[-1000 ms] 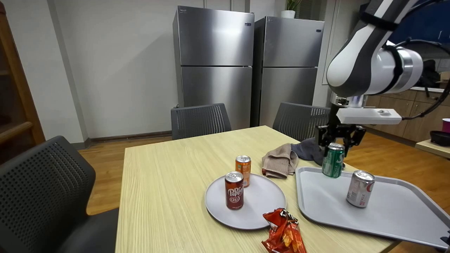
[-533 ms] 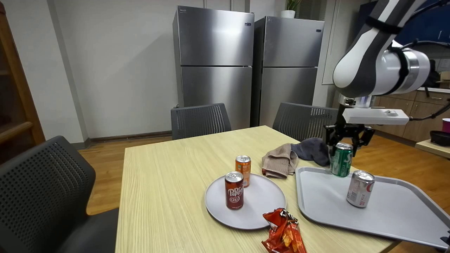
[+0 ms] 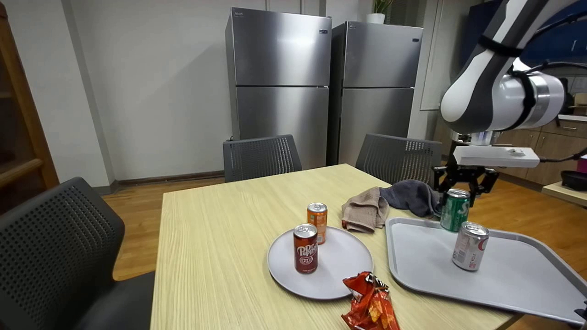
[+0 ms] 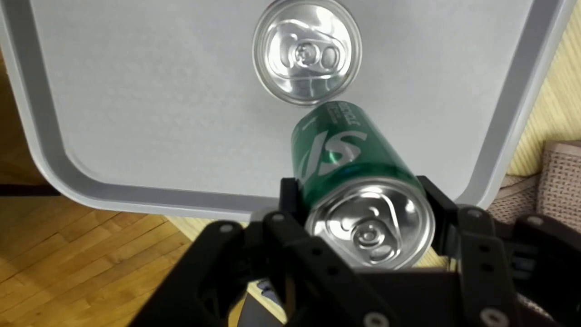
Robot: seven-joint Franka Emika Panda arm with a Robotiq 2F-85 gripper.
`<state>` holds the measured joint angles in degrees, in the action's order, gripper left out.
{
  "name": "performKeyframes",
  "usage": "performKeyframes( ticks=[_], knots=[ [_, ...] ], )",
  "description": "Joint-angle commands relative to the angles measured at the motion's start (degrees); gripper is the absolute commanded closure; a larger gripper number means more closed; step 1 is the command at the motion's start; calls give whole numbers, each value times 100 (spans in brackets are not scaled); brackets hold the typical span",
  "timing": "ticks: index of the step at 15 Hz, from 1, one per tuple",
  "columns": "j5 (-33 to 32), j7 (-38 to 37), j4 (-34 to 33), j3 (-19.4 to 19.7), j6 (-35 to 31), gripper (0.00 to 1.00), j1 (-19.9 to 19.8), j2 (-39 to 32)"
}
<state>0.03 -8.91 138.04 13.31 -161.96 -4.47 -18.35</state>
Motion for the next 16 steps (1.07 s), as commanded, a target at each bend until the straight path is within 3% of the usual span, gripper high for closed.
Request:
performKeyframes(
  ticks=[1, 8, 16],
  knots=[
    [89, -114, -246, 4, -116, 62, -140, -264],
    [415, -81, -528, -78, -515, 62, -286, -855],
    [590, 21, -606, -177, -765, 62, -364, -1043]
  ],
)
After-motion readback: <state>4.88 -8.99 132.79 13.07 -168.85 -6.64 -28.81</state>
